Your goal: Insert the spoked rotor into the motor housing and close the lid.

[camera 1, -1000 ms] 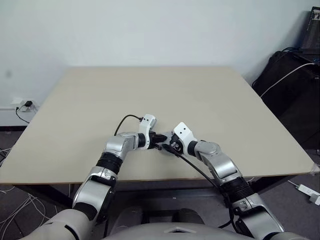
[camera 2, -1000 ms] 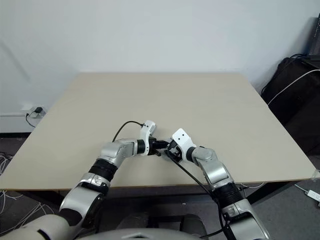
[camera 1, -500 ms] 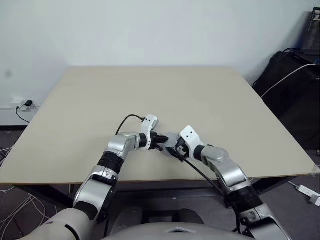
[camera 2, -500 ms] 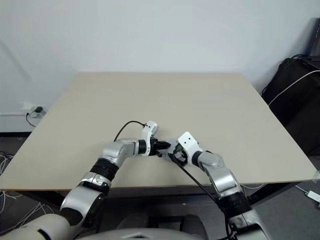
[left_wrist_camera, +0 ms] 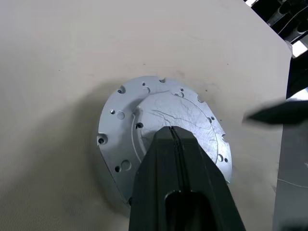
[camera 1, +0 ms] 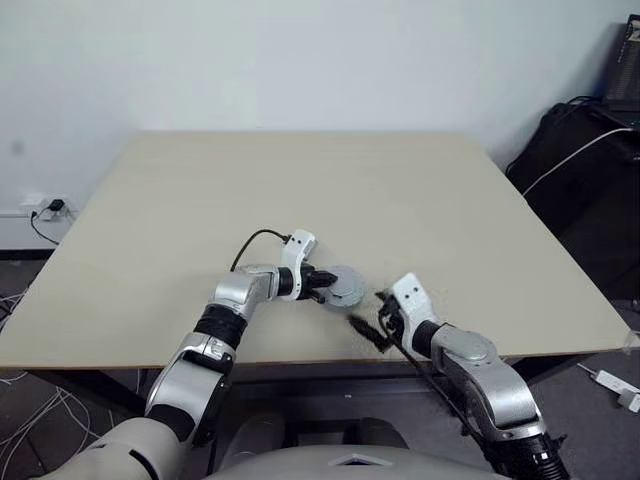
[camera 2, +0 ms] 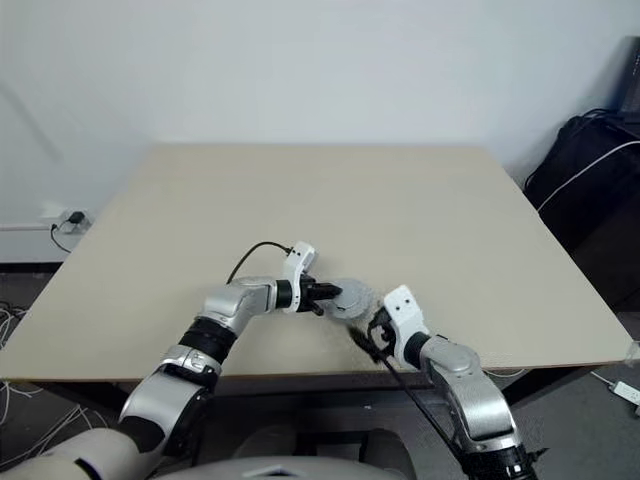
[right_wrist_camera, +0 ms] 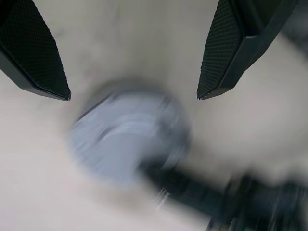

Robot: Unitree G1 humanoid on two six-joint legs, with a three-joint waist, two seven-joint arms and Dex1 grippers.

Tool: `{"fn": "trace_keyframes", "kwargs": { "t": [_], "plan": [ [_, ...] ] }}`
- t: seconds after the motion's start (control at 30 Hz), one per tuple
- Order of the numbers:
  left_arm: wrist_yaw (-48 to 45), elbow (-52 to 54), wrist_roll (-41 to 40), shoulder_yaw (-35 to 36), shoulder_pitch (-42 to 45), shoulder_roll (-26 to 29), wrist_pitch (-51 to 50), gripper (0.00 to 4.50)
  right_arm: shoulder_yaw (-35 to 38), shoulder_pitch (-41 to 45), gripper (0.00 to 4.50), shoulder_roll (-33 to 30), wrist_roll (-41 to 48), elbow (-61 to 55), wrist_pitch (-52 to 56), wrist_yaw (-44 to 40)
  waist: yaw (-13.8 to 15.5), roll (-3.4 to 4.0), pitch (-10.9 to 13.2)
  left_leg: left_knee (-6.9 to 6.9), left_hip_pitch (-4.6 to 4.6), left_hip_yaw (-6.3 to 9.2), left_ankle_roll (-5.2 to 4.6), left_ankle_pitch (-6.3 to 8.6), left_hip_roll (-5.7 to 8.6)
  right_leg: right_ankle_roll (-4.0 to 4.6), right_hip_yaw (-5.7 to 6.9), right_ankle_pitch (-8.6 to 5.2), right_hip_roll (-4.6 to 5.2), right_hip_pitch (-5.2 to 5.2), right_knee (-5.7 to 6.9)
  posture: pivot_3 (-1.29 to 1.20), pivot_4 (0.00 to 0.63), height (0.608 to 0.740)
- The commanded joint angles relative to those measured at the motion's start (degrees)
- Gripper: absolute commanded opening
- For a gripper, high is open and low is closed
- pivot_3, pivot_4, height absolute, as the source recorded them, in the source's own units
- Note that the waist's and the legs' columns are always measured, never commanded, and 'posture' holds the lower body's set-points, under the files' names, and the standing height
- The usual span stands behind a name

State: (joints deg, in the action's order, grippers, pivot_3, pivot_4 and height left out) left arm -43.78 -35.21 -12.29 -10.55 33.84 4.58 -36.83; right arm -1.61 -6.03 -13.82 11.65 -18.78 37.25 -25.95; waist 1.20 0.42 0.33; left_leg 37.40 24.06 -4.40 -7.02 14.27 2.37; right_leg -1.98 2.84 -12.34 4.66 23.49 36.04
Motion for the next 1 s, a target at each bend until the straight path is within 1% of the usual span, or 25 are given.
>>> {"fn": "trace_keyframes", "kwargs": {
  "t": [0.03, 0.07, 0.13, 0.27, 0.43, 0.6, 0.8, 1.0],
  "plan": [
    [0.26, -1.55, 2.2, -2.06, -1.75, 0.51, -1.43, 0.0, 7.98, 1.02, 4.48, 6.24, 5.64, -2.08, 3.25, 7.03, 0.05, 0.05, -0.03, -0.05, 0.0, 0.0, 0.0, 0.0, 0.01, 0.0, -0.01, 0.01, 0.0, 0.0, -0.03, 0.0, 0.0, 0.74],
    [0.16, -1.38, 2.23, -2.21, -1.87, 0.58, -1.54, 0.0, 9.88, 1.7, 4.48, 8.42, 7.58, -1.5, 5.58, 8.77, 0.06, 0.07, -0.04, -0.07, 0.0, 0.0, 0.0, 0.0, 0.02, 0.0, -0.01, 0.01, 0.0, 0.01, -0.04, 0.0, 0.0, 0.74],
    [-0.03, -1.1, 2.31, -2.51, -2.08, 0.71, -1.7, 0.0, 11.5, 2.72, 4.48, 10.82, 9.81, -0.48, 9.16, 10.67, 0.04, 0.11, -0.07, -0.13, -0.01, -0.01, 0.01, -0.01, 0.02, 0.02, -0.01, 0.01, 0.0, 0.02, -0.06, 0.0, 0.0, 0.74],
    [0.08, -0.75, 2.43, -2.68, -2.3, 0.73, -1.83, 0.0, 11.71, 4.48, 4.48, 12.97, 11.87, 1.73, 13.69, 12.72, -0.04, 0.2, -0.11, -0.21, -0.02, -0.01, 0.01, -0.01, 0.03, 0.05, -0.02, 0.0, -0.01, 0.07, -0.07, 0.0, 0.0, 0.74],
    [0.07, -0.01, 2.66, -2.73, -2.83, 0.67, -2.15, 0.0, 13.25, 7.73, 4.48, 16.76, 15.62, 5.72, 16.36, 14.36, -0.11, 0.28, -0.15, -0.3, -0.04, -0.01, 0.01, -0.01, 0.03, 0.08, -0.01, -0.01, -0.01, 0.1, -0.07, 0.0, 0.0, 0.74],
    [-0.1, 0.42, 2.9, -2.71, -3.15, 0.77, -2.37, 0.0, 13.62, 9.95, 4.48, 17.9, 17.49, 8.67, 17.28, 15.32, -0.15, 0.29, -0.15, -0.31, -0.04, -0.02, 0.01, -0.01, 0.05, 0.08, -0.03, -0.02, 0.0, 0.1, -0.1, 0.0, 0.0, 0.74],
    [-0.29, 0.66, 2.89, -2.75, -3.3, 0.69, -2.42, 0.0, 14.03, 12.76, 4.48, 18.87, 17.93, 13.41, 15.87, 17.15, -0.28, 0.31, -0.16, -0.32, -0.04, -0.01, 0.02, -0.01, 0.06, 0.08, -0.03, -0.02, -0.01, 0.1, -0.11, 0.0, 0.0, 0.74],
    [-0.3, 0.95, 2.99, -2.81, -3.42, 0.65, -2.48, 0.0, 17.06, 14.66, 4.48, 20.09, 23.89, 16.28, 19.36, 17.16, -0.35, 0.32, -0.17, -0.32, -0.04, -0.02, 0.02, -0.01, 0.06, 0.08, -0.04, -0.02, -0.01, 0.1, -0.11, 0.0, 0.0, 0.74]
  ]
}}
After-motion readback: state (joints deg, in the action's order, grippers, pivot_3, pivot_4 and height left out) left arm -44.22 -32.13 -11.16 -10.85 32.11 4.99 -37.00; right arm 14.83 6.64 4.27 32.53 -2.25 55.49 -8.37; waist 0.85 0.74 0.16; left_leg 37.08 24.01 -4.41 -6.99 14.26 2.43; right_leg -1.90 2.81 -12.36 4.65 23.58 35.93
